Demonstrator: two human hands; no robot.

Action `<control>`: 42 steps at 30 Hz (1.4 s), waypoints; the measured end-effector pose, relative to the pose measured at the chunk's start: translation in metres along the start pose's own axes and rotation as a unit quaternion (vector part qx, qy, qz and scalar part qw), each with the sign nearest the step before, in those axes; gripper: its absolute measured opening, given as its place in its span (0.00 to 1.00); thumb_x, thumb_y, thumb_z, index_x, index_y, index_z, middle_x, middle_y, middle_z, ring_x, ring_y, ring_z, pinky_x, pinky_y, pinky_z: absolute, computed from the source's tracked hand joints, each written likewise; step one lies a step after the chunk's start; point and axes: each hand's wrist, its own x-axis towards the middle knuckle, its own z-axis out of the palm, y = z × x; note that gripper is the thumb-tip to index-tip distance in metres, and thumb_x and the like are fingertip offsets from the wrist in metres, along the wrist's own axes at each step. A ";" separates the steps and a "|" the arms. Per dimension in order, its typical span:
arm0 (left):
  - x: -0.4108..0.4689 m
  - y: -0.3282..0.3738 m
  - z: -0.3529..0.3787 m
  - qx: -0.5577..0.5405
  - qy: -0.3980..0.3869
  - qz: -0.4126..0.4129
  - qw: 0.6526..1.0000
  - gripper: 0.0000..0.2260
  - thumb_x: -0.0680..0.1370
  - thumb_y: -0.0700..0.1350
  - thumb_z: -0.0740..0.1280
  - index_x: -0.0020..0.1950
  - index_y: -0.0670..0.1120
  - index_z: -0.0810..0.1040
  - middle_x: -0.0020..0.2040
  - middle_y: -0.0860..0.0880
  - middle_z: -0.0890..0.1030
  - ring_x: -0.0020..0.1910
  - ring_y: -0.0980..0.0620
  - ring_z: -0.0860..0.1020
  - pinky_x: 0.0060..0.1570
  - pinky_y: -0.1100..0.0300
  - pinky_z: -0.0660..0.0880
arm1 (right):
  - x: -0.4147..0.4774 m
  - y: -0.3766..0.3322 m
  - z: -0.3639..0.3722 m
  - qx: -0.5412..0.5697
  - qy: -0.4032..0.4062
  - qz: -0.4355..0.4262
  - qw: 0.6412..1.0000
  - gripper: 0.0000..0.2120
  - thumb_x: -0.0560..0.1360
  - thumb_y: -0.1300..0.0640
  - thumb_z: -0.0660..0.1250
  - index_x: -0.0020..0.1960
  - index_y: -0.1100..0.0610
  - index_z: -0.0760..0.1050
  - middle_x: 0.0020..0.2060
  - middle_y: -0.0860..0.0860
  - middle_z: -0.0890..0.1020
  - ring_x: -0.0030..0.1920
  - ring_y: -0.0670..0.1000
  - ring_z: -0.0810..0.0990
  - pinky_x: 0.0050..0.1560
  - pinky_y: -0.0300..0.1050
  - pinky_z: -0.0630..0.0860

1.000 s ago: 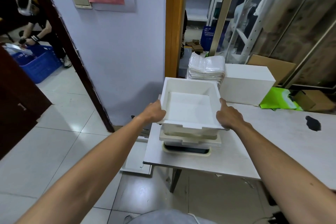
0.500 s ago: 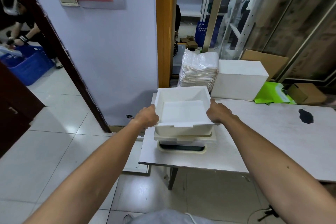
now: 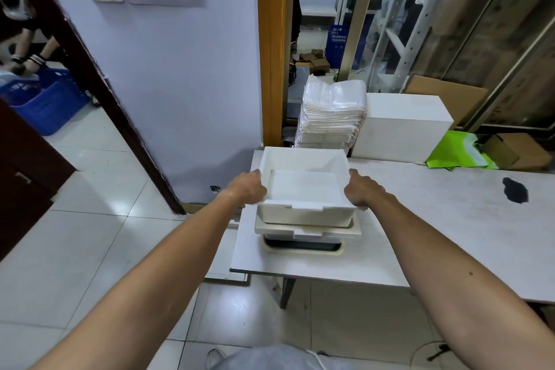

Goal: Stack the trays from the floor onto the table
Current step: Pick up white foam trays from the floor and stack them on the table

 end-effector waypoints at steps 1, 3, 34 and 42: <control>0.002 0.001 0.000 0.002 -0.005 0.002 1.000 0.21 0.78 0.47 0.59 0.71 0.45 0.67 0.63 0.44 0.76 0.55 0.44 0.75 0.48 0.51 0.76 | 0.002 0.000 -0.001 0.001 -0.005 -0.001 1.000 0.31 0.78 0.61 0.53 0.80 0.56 0.51 0.65 0.61 0.75 0.62 0.62 0.76 0.54 0.51 0.68; 0.004 0.002 0.000 0.002 -0.023 -0.002 1.000 0.22 0.78 0.47 0.59 0.72 0.45 0.65 0.64 0.44 0.75 0.55 0.44 0.75 0.45 0.53 0.75 | 0.004 0.002 -0.001 0.000 -0.013 -0.006 1.000 0.32 0.77 0.61 0.53 0.80 0.56 0.52 0.63 0.62 0.76 0.60 0.62 0.77 0.53 0.51 0.69; -0.007 0.017 0.023 0.069 -0.063 -0.007 0.996 0.34 0.79 0.38 0.53 0.80 0.39 0.37 0.73 0.31 0.64 0.26 0.45 0.79 0.38 0.53 0.79 | 0.018 0.019 0.036 0.015 0.002 -0.010 1.000 0.33 0.79 0.57 0.52 0.81 0.51 0.44 0.42 0.54 0.76 0.44 0.59 0.76 0.47 0.51 0.70; -0.009 0.012 0.042 0.069 -0.034 -0.012 0.997 0.36 0.77 0.37 0.52 0.79 0.39 0.34 0.40 0.40 0.78 0.29 0.43 0.80 0.29 0.52 0.80 | 0.021 0.022 0.047 -0.005 0.011 -0.002 1.000 0.36 0.77 0.61 0.54 0.82 0.55 0.43 0.35 0.52 0.72 0.38 0.56 0.75 0.42 0.49 0.70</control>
